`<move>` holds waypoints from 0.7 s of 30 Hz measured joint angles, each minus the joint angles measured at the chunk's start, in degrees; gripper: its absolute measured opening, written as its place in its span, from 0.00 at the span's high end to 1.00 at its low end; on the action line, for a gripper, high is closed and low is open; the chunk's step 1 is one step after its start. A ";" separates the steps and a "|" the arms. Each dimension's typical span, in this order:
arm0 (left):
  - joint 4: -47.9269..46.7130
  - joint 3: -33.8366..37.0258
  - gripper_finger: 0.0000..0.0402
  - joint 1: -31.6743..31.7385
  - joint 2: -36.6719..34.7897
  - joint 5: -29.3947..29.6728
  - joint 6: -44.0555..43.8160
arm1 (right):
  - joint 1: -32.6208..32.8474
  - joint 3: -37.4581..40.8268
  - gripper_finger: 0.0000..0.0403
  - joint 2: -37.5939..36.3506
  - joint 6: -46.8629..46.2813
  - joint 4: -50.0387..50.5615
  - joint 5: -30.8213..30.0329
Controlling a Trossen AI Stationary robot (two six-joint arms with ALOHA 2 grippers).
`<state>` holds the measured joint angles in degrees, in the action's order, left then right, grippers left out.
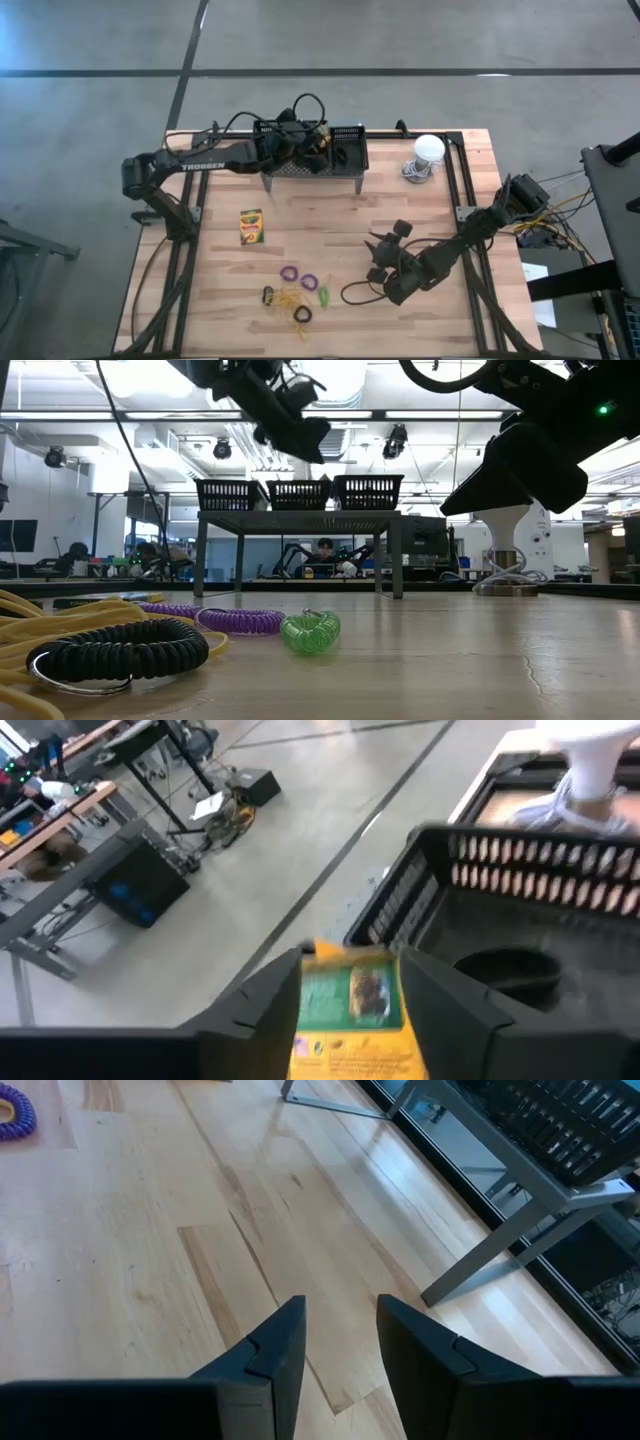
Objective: Pick & Place Office Desk Supplies
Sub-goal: Put the yellow crayon box into the middle black bin on the shelf
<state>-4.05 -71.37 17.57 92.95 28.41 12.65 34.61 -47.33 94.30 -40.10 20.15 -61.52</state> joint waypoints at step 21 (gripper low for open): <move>-17.00 -4.36 0.98 2.79 0.26 -14.20 -8.19 | -0.15 1.30 0.73 0.00 0.22 -1.69 -0.13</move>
<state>-21.05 -75.72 20.36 93.21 14.21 4.46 34.46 -46.03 94.30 -39.88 18.46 -61.65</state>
